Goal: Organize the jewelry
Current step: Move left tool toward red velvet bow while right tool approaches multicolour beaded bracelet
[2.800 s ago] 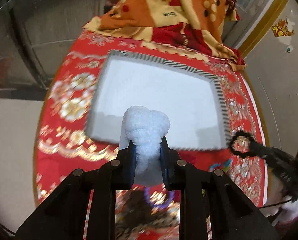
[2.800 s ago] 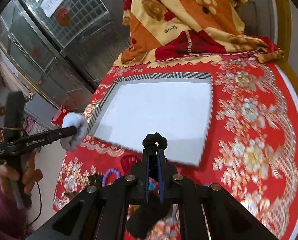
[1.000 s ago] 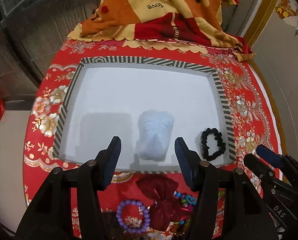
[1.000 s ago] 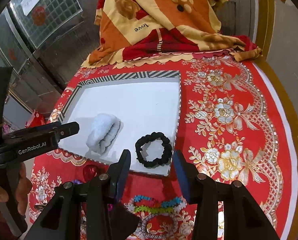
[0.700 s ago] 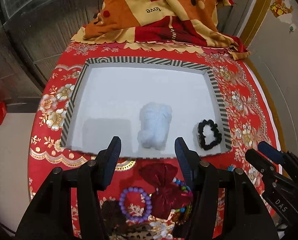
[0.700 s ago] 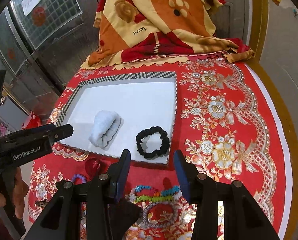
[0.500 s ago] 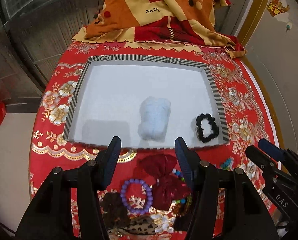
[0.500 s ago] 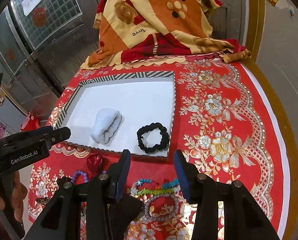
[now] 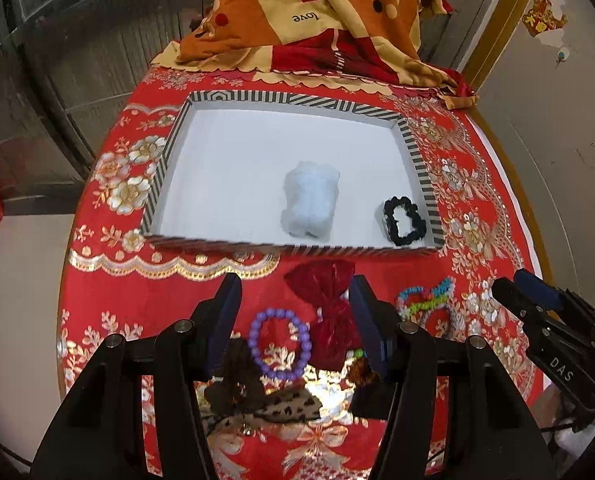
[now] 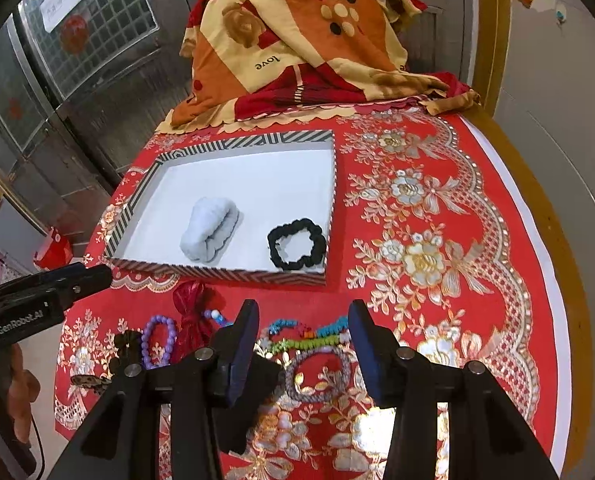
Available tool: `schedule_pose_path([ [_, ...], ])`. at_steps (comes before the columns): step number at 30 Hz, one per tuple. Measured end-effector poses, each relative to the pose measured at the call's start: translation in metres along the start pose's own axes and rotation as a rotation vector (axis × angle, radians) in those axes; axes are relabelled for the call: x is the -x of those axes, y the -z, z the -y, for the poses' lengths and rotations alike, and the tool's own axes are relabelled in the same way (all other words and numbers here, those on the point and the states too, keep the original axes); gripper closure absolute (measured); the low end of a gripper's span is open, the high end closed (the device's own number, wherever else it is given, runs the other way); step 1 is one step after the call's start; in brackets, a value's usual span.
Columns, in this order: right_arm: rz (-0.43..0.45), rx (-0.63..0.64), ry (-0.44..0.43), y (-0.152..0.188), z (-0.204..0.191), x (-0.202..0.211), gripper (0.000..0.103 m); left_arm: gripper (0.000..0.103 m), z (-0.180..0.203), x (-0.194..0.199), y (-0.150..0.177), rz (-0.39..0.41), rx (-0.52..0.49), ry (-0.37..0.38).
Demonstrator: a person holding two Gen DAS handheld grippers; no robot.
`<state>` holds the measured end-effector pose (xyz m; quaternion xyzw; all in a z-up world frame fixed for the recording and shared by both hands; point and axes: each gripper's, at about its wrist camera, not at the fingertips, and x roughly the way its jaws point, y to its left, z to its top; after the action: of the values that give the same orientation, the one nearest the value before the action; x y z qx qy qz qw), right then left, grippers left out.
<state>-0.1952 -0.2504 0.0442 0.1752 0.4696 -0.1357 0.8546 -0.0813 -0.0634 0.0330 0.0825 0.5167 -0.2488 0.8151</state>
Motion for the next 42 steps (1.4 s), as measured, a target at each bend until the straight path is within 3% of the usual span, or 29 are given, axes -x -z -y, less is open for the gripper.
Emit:
schedule_pose_path([
  [12, -0.002, -0.016, 0.013, 0.016, 0.002, 0.011, 0.051, 0.048, -0.019, 0.013, 0.023, 0.002, 0.026, -0.009],
  [27, -0.02, -0.033, 0.036, 0.031, 0.017, 0.017, 0.05, 0.048, -0.034, 0.017, 0.035, -0.018, 0.07, 0.014],
  [42, -0.091, -0.083, 0.063, 0.057, 0.048, 0.005, 0.049, 0.048, -0.076, 0.011, 0.044, -0.049, 0.166, -0.025],
])
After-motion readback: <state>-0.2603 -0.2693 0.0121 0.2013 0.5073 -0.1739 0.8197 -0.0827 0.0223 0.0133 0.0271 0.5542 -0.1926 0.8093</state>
